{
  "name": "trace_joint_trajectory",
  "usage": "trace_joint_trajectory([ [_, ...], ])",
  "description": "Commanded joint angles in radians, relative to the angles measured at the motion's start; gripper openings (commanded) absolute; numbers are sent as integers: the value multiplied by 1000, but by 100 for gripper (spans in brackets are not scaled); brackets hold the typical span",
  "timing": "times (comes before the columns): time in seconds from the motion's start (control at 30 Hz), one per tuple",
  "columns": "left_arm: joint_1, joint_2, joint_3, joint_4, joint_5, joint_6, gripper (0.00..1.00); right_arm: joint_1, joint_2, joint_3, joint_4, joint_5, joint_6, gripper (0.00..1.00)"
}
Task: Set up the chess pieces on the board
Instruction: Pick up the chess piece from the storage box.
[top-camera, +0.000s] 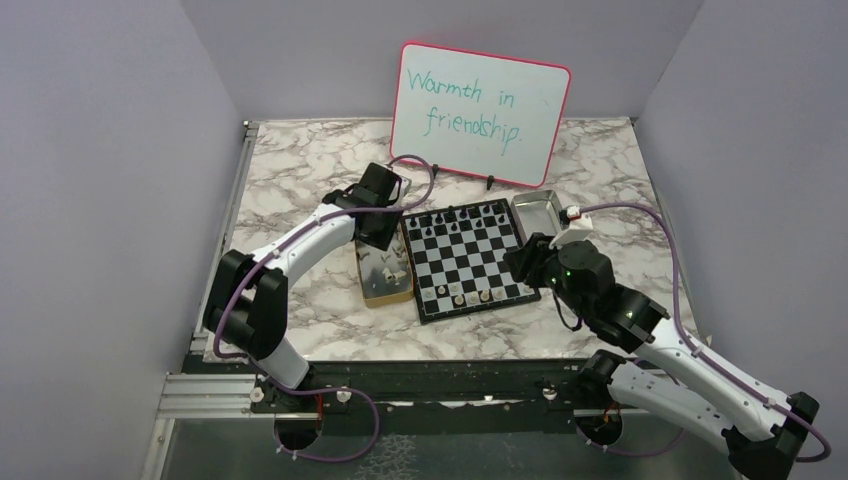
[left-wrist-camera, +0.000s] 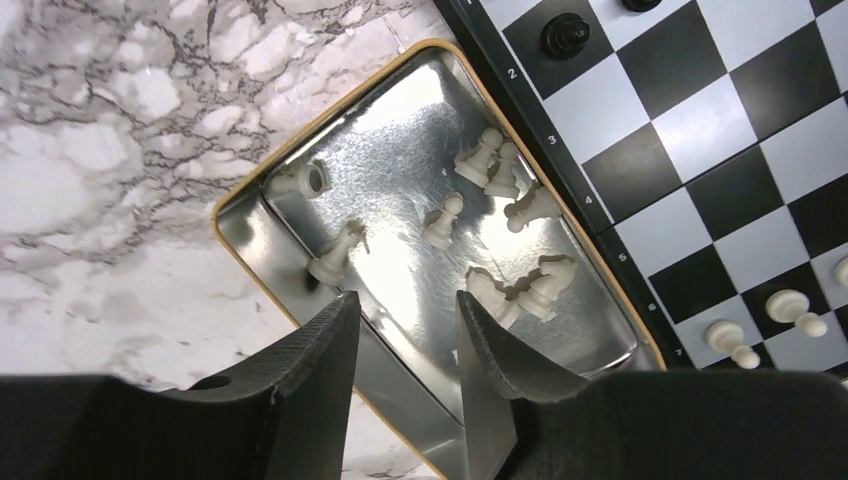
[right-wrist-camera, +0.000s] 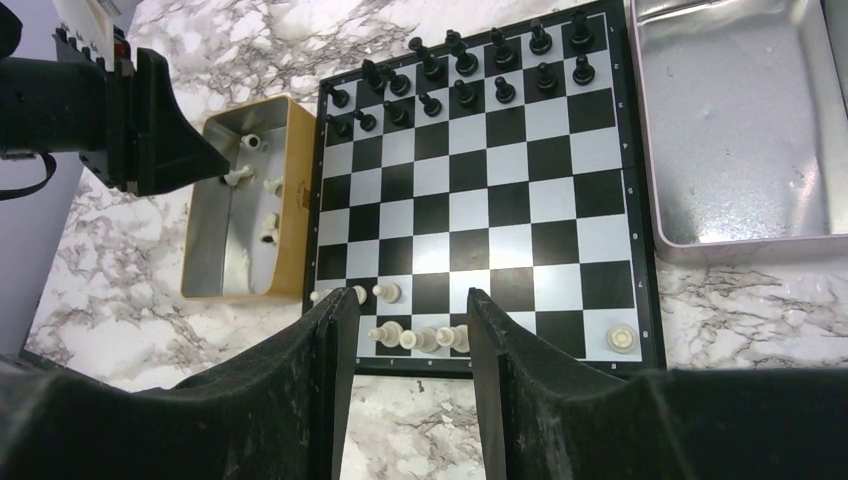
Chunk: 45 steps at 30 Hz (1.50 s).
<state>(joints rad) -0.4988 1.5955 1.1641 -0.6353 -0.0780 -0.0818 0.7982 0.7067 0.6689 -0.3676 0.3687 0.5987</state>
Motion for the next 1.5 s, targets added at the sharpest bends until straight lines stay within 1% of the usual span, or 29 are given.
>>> trace_joint_trajectory([
  [0.0,5,-13,21,-52,29,267,44,-2,-17,34,-1,1,-42,49],
  [0.07,7,-34,1,-44,9,325,46,-3,-24,38,-2,7,-51,49],
  [0.13,15,-46,-18,-23,-23,368,44,-3,-24,44,-1,6,-56,49],
  [0.2,25,-50,-33,-10,14,434,43,-2,-24,58,-8,-5,-59,49],
  [0.27,29,-54,-48,-8,88,548,39,-3,-23,75,-21,-16,-64,49],
  [0.37,42,-27,-33,-6,113,624,28,-2,-34,93,-33,-24,-76,49],
  [0.5,54,30,-14,-17,94,697,27,-2,-60,104,-34,-19,-94,49],
  [0.6,54,55,-10,-35,88,714,27,-3,-76,117,-49,-13,-106,49],
  [0.73,54,80,-24,-35,19,730,27,-3,-99,121,-73,6,-107,49],
  [0.8,54,86,-18,-32,29,733,27,-3,-112,117,-76,11,-106,49],
  [0.9,54,104,-3,-30,37,736,30,-3,-128,108,-81,22,-106,49],
  [1.1,54,145,12,-53,53,749,30,-3,-140,106,-76,38,-107,49],
  [1.33,54,175,17,-59,10,757,29,-3,-136,119,-89,50,-126,49],
  [1.47,53,182,21,-64,14,752,29,-2,-149,118,-94,60,-128,49],
])
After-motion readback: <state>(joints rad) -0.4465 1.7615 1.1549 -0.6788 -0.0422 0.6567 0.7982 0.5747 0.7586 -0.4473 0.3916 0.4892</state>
